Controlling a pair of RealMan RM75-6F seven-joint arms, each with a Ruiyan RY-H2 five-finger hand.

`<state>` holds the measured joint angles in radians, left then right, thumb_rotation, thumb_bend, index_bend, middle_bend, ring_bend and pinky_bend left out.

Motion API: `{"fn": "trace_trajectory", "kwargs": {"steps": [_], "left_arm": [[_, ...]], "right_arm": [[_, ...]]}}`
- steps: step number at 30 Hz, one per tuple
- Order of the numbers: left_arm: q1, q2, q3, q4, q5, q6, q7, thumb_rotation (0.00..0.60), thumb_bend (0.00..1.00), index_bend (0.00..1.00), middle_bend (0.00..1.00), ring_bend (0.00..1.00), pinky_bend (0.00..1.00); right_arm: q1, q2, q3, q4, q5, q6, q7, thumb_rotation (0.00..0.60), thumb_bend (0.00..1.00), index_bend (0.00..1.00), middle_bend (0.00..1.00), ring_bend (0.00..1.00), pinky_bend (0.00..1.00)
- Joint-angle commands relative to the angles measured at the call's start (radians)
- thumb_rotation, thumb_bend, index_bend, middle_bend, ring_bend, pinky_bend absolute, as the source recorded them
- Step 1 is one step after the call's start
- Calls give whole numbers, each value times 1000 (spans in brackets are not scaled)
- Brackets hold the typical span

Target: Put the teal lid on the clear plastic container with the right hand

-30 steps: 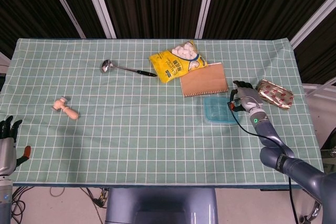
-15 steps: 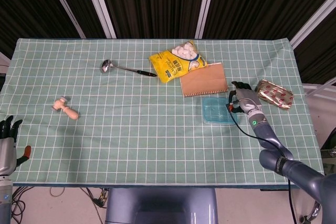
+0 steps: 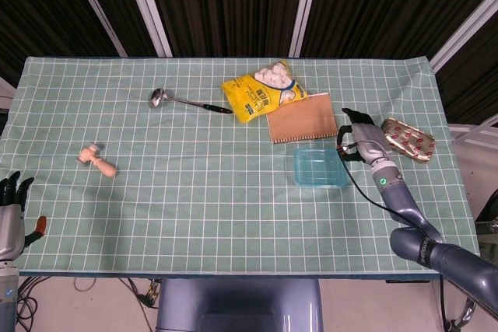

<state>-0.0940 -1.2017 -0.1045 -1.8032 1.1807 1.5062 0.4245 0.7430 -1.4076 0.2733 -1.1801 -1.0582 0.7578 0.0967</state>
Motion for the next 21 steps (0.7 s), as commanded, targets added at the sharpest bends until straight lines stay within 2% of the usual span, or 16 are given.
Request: {"fn": "trace_trajectory", "kwargs": {"steps": [1,9,13,21], "left_arm": [[0,0,0,0,-1,-1,-1,600,361,139,0,0,0],[-1,2,1,0,3,-4,-5,600,361,139,0,0,0],[-1,1,1,0,3,-4,-3,600,361,139,0,0,0],[-1,3,1,-1,1,-6,-7,600,361,139,0,0,0]], "right_arm": [[-37,60,-5,-86,-22,46,-7,600,470,636,74,0,0],[-111,120,-55,-238,-63,118,-22,600,469,641,66,0,0],[-115,103,-69,-267,-82,132,-35,600,470,643,66,0,0],[-74,38,-64,-273,-80,116,-88,600,469,644,65,0,0]]}}
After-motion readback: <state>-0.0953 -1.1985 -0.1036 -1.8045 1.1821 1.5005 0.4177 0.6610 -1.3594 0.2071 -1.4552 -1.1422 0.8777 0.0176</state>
